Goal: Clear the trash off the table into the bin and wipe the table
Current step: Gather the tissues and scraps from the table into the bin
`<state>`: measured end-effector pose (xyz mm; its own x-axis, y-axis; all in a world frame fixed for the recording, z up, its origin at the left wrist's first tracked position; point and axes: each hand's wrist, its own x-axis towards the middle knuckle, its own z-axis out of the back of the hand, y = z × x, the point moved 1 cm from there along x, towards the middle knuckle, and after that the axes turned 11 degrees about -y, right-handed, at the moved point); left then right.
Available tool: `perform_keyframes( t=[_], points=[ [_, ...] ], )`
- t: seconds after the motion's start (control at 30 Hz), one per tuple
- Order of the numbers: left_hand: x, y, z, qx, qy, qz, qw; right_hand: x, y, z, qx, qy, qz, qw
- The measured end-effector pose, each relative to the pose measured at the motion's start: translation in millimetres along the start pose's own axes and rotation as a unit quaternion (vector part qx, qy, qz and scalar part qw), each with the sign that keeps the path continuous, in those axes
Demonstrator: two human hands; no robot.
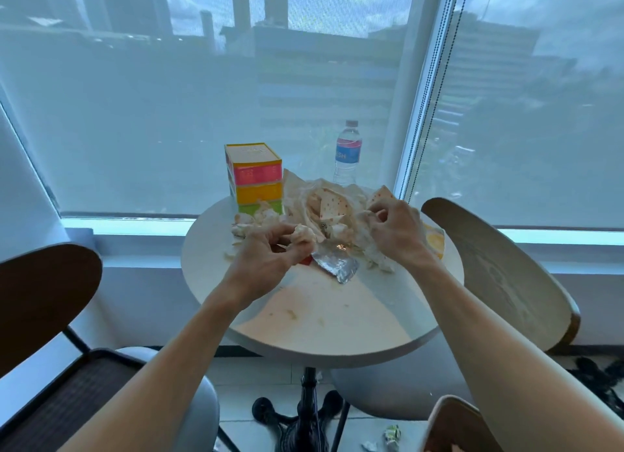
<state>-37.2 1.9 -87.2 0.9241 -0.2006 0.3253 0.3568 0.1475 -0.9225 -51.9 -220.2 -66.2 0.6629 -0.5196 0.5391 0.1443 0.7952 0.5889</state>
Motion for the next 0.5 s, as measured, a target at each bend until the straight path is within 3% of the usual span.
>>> perform_keyframes(
  t=[0.23, 0.5],
  points=[
    [-8, -13, -22, -0.021, 0.012, 0.009, 1.0, 7, -4, 37, 0.182, -0.042, -0.052, 0.981],
    [-27, -39, -70, -0.032, 0.036, 0.014, 0.999, -24, -45, 101, 0.316, -0.018, -0.145, 0.937]
  ],
)
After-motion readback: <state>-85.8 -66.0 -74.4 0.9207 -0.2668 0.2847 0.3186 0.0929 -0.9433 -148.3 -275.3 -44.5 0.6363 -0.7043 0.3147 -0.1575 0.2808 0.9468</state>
